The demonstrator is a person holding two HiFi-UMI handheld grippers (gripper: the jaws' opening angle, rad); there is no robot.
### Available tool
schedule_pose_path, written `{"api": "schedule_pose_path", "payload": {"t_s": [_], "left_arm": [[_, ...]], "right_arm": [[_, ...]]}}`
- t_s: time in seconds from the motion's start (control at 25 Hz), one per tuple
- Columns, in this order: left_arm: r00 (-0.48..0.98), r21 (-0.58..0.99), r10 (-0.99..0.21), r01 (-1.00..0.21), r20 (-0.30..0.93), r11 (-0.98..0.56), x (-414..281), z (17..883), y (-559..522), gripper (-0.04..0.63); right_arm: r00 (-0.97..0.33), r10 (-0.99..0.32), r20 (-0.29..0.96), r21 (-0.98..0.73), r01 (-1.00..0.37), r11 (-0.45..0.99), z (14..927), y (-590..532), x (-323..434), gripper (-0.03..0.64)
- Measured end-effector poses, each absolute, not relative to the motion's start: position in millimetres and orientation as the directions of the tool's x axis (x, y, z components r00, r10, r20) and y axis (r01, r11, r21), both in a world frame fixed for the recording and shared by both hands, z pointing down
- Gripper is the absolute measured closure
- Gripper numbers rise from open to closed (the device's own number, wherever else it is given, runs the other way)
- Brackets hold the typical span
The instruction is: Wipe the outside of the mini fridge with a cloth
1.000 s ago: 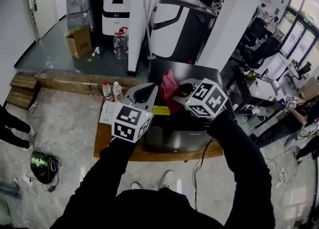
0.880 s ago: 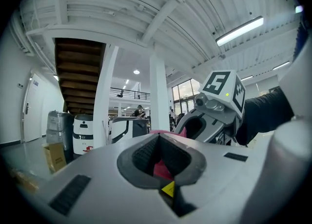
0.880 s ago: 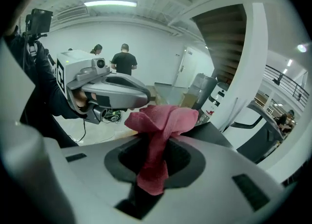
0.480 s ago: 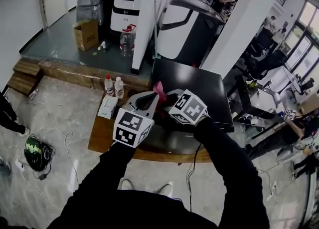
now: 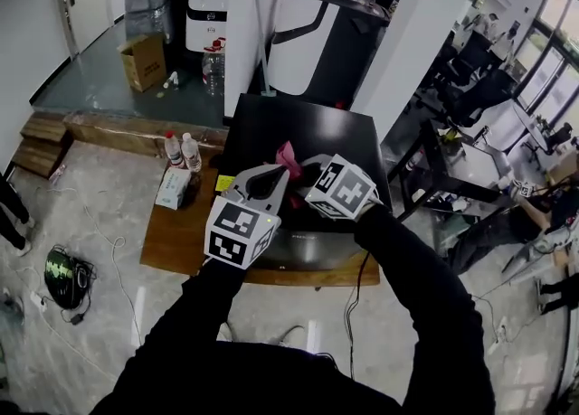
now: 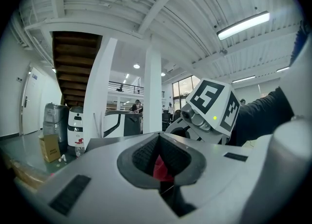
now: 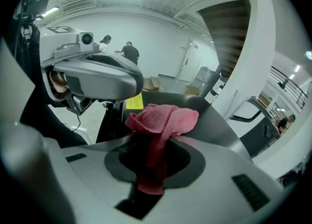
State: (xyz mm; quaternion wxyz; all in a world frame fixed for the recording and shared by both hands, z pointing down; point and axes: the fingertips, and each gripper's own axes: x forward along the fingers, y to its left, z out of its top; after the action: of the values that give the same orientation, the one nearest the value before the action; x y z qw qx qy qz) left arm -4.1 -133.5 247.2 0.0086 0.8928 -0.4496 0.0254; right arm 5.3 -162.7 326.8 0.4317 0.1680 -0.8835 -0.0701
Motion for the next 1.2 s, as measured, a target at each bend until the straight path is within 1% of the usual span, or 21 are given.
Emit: {"api": "schedule_pose_path", "payload": {"t_s": [0.6, 0.84, 1.0, 1.08, 1.2], "left_arm": [[0.631, -0.033, -0.773, -0.773, 0.057, -0.634, 178, 252, -139, 0.589], [0.634, -0.042, -0.77, -0.77, 0.062, -0.637, 227, 252, -138, 0.589], [0.634, -0.051, -0.771, -0.769, 0.061, -0.637, 245, 247, -133, 0.589], [0.632, -0.057, -0.773, -0.771, 0.05, -0.634, 248, 241, -129, 0.589], [0.62, -0.061, -0.785, -0.783, 0.009, -0.619, 240, 221, -124, 0.589]], "right_arm": [[-0.548, -0.417, 0.725, 0.297, -0.298, 0.907, 329, -175, 208, 0.529], [-0.532, -0.435, 0.726, 0.318, -0.301, 0.899, 328, -173, 266, 0.529], [-0.52, -0.435, 0.735, 0.316, -0.305, 0.898, 325, -170, 296, 0.529], [-0.586, -0.441, 0.68, 0.294, -0.332, 0.896, 305, -164, 301, 0.528], [-0.698, -0.48, 0.531, 0.297, -0.377, 0.877, 251, -151, 295, 0.528]]}}
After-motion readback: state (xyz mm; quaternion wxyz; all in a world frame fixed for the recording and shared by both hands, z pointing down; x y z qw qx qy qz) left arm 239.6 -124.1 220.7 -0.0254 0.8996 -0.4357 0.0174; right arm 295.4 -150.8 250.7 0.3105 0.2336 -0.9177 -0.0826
